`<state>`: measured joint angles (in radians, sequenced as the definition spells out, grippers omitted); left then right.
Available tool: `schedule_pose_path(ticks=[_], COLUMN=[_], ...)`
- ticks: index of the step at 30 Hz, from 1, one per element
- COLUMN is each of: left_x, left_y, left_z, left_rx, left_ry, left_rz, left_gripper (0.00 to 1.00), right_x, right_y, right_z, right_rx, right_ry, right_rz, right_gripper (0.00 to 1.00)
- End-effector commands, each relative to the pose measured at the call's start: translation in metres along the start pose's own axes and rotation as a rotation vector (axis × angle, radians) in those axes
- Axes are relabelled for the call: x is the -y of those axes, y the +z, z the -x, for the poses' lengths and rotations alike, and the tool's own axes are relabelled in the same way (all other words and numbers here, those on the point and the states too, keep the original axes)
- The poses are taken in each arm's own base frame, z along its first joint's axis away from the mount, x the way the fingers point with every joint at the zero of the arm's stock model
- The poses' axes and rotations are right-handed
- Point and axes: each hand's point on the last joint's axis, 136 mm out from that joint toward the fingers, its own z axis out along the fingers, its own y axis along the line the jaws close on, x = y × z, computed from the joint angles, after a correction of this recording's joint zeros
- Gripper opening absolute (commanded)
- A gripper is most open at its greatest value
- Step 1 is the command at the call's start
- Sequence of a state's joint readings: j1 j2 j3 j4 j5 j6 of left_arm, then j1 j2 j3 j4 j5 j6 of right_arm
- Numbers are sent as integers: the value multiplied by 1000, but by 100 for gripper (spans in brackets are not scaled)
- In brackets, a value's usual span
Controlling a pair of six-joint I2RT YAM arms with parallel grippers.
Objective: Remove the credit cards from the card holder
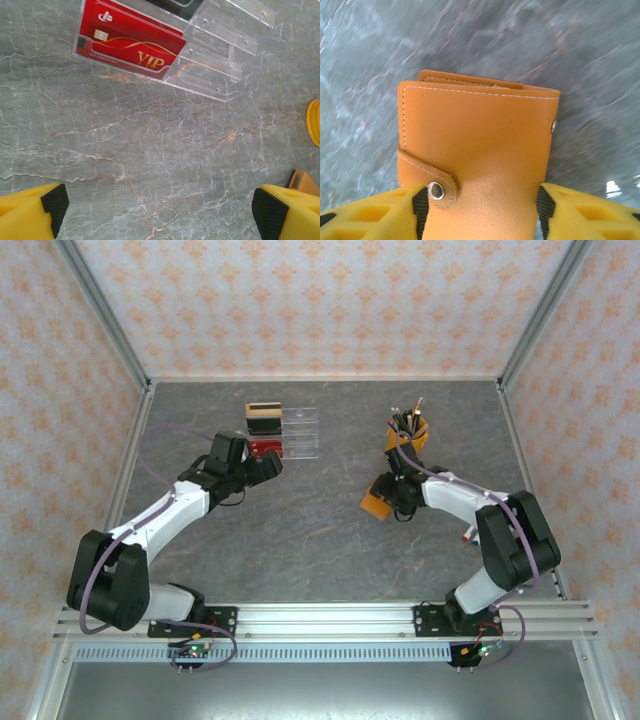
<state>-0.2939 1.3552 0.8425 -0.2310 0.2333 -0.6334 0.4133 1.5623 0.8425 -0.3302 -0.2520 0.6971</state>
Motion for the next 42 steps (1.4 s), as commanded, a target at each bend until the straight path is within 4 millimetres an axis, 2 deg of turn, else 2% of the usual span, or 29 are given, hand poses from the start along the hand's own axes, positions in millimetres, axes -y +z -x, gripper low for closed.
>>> schedule_pose_path(ticks=[1,4,9,16,26,30,36,42], left_x=[7,13,22,25,31,32,31,32], left_y=[7,11,18,21,26,28,29,29], left_z=[-9,-16,-27,-37,-49,-52,-55,-67], left_rx=[-14,-31,-59,-77,-107,-116,-123,-157], left_ry=[-17,-21,-33,-40,-30,-32,-40,-52], left_rz=[-22,-30,-54,-62,-72,-71,-68,-71], left_gripper=[97,97,97,97,96,96,96,96], right_x=[0,7,-1,-22,-19,-24,-37,-37], right_y=[-17,-24,-4,14,28,30,35,19], right_z=[10,24,40,50,53,57,43,19], right_rx=[50,97,71,81,122,149,96,38], right_ry=[22,-12,-70,-133,-217,-264,-303,-312], right_rz=[-23,-76,-64,8,-41,-53,17,76], right_gripper=[71,80,79,79,88,93,94,91])
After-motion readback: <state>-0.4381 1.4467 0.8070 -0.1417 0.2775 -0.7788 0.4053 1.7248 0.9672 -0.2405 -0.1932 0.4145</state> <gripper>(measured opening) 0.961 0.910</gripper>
